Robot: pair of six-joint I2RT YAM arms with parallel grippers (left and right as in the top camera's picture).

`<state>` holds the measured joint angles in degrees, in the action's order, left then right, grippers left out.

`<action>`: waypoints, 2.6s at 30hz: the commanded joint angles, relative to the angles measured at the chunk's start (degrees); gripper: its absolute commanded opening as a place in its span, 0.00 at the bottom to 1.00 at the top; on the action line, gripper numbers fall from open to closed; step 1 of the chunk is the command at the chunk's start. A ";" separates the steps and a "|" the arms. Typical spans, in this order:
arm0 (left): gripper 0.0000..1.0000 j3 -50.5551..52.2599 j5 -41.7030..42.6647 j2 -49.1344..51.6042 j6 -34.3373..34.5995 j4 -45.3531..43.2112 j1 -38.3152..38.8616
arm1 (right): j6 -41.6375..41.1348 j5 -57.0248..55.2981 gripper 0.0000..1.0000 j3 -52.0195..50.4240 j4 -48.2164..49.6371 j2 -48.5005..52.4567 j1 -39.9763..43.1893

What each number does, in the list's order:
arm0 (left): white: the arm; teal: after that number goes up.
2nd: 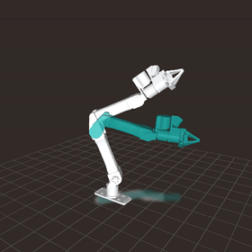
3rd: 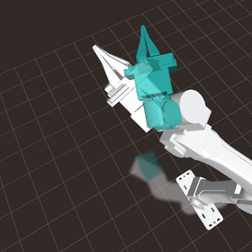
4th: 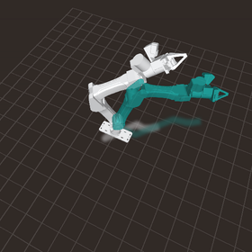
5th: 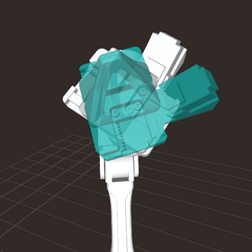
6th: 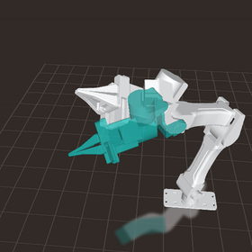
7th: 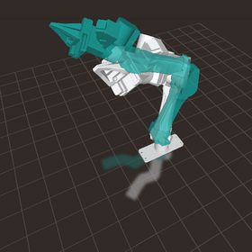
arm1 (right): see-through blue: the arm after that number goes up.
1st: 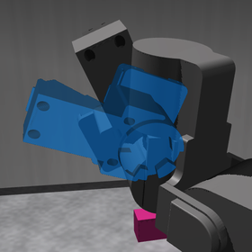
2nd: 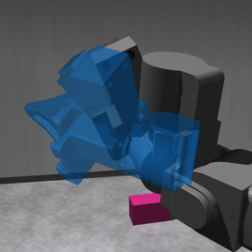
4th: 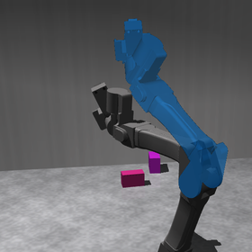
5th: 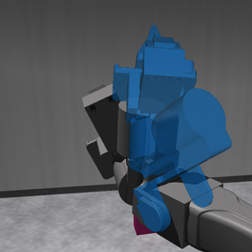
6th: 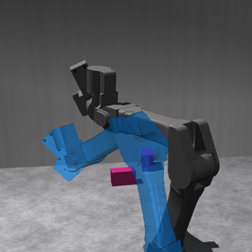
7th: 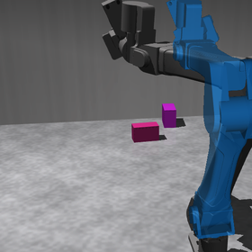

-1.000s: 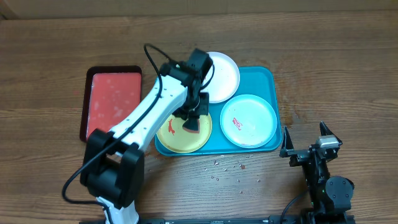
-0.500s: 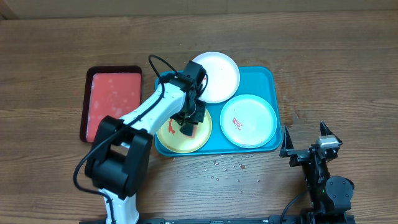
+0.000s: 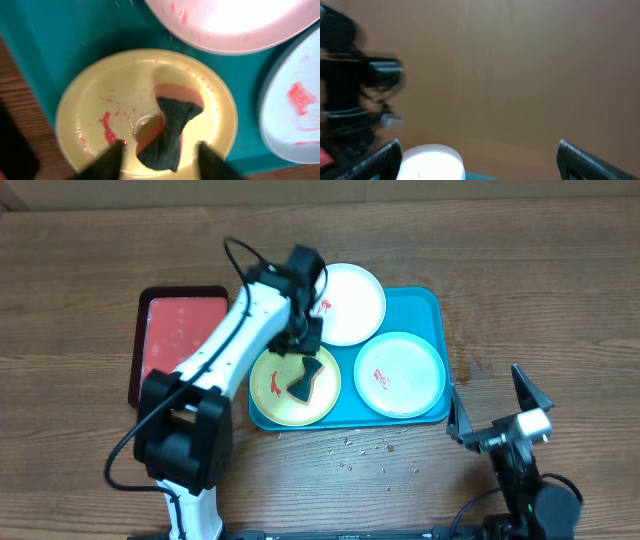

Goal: Clean dirty plates on tray and stack at the side
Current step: 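Lift the sponge and carry it onto the yellow plate, then grasp the yellow plate rim with the right gripper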

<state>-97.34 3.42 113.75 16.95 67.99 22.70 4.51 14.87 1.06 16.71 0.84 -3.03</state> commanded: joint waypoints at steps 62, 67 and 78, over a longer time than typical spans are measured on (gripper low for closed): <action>1.00 -3.19 -1.05 -3.43 -0.20 2.84 -8.11 | -66.25 -15.63 0.90 62.38 -55.28 94.05 -37.99; 1.00 -3.19 -1.05 -3.43 -0.22 3.17 -8.11 | -65.66 -15.67 1.00 65.77 -54.55 98.20 -38.71; 1.00 -3.19 -0.85 -3.43 -0.22 3.15 -8.11 | -67.82 -16.09 0.68 63.47 -53.40 98.25 -39.28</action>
<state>-100.68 2.76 110.69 16.91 71.26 14.59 -61.67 -0.43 65.08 -36.95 99.33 -42.04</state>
